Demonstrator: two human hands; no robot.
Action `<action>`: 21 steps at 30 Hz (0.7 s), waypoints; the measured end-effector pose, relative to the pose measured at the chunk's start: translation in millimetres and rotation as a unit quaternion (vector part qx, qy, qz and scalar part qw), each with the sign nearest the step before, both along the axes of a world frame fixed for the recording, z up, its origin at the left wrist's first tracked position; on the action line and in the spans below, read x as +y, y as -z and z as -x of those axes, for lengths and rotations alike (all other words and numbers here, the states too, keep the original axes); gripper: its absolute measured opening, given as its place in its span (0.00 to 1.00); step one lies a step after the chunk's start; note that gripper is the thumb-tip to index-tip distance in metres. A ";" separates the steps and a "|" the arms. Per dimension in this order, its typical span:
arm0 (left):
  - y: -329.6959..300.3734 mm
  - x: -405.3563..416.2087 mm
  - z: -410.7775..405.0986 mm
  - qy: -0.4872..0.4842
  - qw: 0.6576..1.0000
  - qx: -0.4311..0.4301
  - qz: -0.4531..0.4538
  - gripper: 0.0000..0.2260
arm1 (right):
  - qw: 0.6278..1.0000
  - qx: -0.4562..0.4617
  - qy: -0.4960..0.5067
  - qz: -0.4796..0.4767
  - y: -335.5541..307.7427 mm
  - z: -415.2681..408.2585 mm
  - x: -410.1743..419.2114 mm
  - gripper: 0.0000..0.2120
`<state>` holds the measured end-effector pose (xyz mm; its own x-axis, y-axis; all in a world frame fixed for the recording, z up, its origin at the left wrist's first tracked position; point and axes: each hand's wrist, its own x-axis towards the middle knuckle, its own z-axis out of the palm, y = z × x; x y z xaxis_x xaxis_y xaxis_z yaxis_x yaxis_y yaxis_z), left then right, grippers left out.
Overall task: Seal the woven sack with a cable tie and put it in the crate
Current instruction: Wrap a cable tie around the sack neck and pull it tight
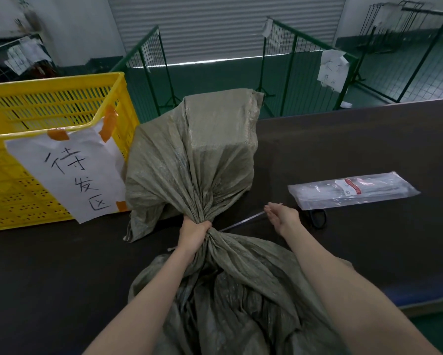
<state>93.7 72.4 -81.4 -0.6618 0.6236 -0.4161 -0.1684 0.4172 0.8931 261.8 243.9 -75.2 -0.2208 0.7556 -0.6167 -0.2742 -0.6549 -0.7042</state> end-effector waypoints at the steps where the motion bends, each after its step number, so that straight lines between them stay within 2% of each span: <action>1: 1.0 -0.3 0.6 0.003 1.000 0.000 -0.002 0.35 | 1.000 -0.017 -0.013 -0.015 1.8 2.5 -2.6 0.14; 5: 6.2 -0.1 3.4 0.002 1.000 0.005 0.005 0.34 | 0.980 -0.134 -0.061 -0.134 6.3 15.1 -5.5 0.07; 7: 7.3 -0.6 3.9 0.006 1.000 0.008 0.002 0.33 | 0.959 -0.165 -0.050 -0.226 -2.4 18.3 0.2 0.08; 11: 8.9 1.7 4.1 0.012 1.000 0.005 -0.013 0.34 | 0.897 -0.175 -0.040 -0.405 -47.4 16.0 16.0 0.07; 14: 8.0 3.9 2.9 0.012 1.000 0.004 -0.020 0.32 | 0.846 -0.179 -0.020 -0.503 -95.6 14.2 20.5 0.07; 21: 6.9 1.7 3.1 0.017 1.000 0.002 -0.006 0.34 | 0.734 -0.178 -0.021 -0.655 -169.7 13.1 12.4 0.08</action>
